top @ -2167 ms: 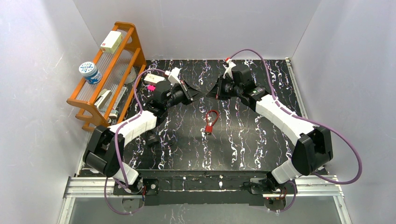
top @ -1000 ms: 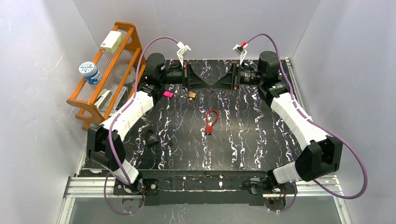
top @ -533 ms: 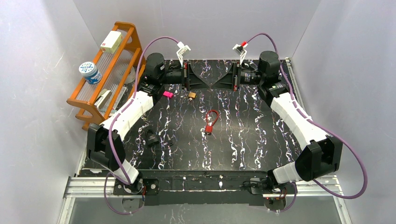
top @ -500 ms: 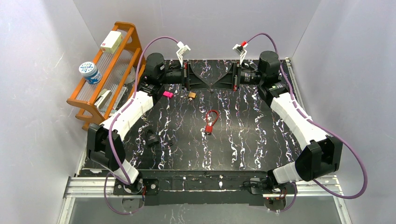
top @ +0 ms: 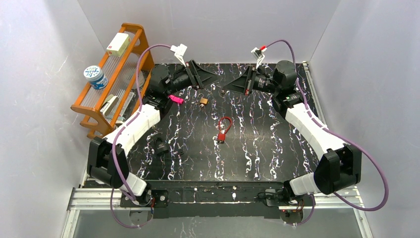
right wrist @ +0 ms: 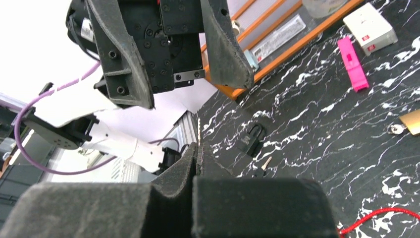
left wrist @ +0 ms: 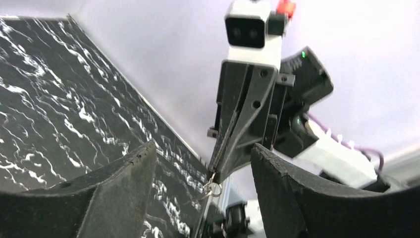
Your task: Unlock with the key
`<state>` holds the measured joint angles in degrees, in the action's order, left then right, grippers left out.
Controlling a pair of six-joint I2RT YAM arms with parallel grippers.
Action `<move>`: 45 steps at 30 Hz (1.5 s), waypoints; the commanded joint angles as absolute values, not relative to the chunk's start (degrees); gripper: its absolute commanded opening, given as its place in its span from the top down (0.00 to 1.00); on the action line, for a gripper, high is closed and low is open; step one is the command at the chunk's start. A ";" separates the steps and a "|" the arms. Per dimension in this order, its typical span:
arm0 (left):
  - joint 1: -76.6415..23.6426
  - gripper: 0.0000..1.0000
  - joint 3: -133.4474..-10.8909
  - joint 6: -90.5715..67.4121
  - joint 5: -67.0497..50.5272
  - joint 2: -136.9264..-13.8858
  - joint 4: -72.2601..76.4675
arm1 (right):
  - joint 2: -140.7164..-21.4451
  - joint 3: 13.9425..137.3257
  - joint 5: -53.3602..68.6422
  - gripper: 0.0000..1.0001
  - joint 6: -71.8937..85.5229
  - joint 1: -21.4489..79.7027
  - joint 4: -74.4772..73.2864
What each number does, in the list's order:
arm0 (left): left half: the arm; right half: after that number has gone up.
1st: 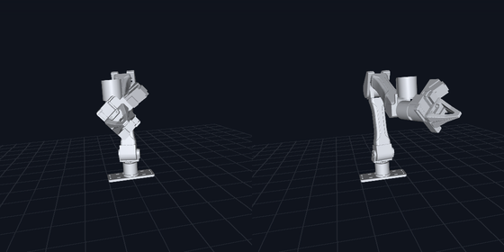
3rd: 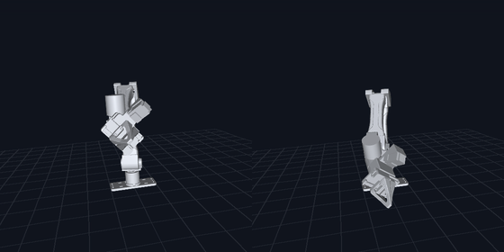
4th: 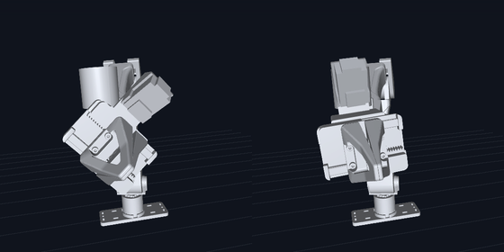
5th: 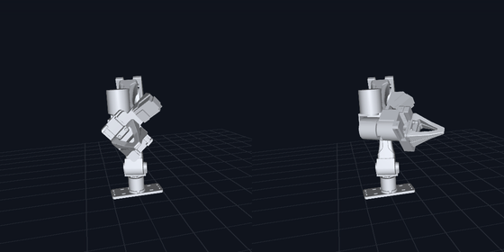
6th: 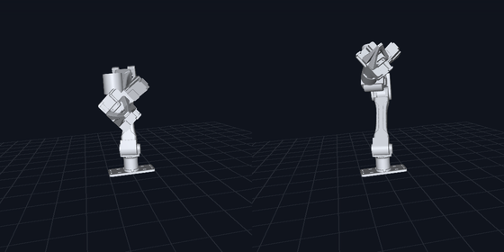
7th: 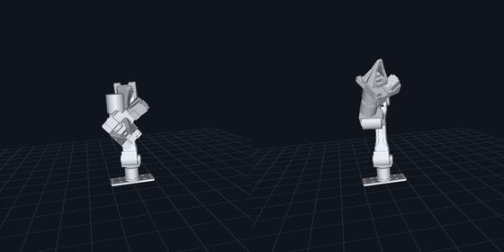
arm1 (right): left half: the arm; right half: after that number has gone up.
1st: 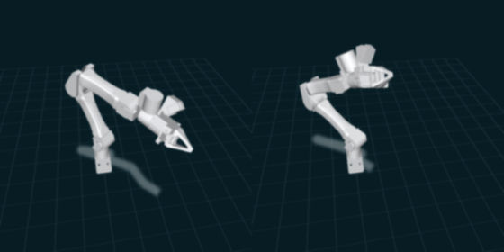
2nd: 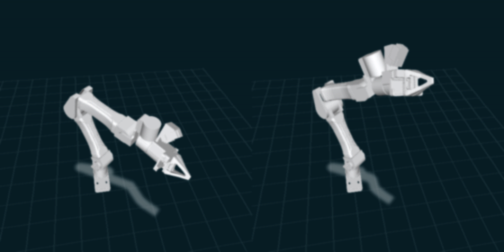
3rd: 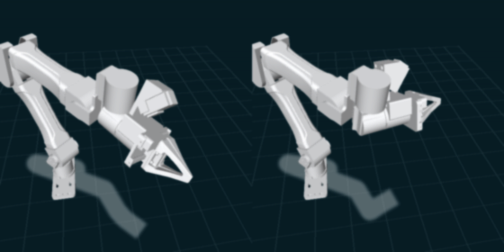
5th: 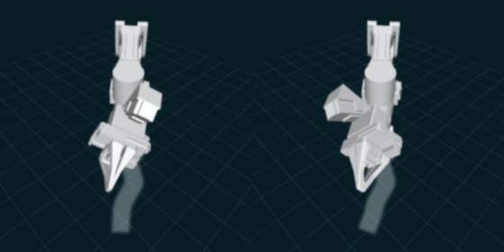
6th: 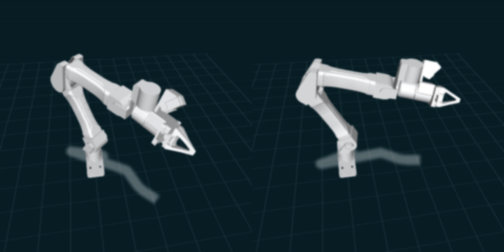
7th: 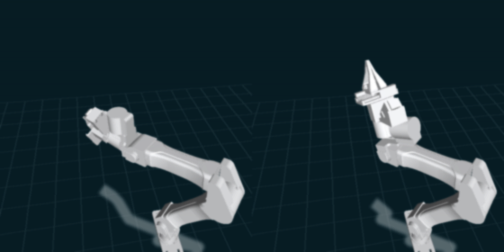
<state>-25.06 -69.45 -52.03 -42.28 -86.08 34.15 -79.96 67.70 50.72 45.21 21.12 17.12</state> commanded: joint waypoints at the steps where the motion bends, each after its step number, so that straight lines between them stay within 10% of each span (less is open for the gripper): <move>1: -24.86 0.32 -66.57 -58.17 -26.71 -79.46 40.04 | -77.69 68.91 46.36 0.99 48.56 21.35 24.65; 22: -29.02 0.56 -64.56 -66.91 -24.70 -81.86 46.86 | -81.17 67.24 42.71 0.99 65.04 21.38 37.18; 32: -29.71 0.89 -64.68 -66.00 -24.37 -82.64 48.25 | -81.32 66.90 43.02 0.99 64.98 21.28 36.59; 42: -29.71 1.00 -64.54 -64.56 -23.97 -82.44 49.05 | -81.12 66.25 43.52 0.99 64.47 21.35 36.30; 45: -29.71 1.00 -64.79 -62.38 -25.38 -82.25 49.88 | -81.40 66.95 44.90 0.75 64.51 21.28 35.28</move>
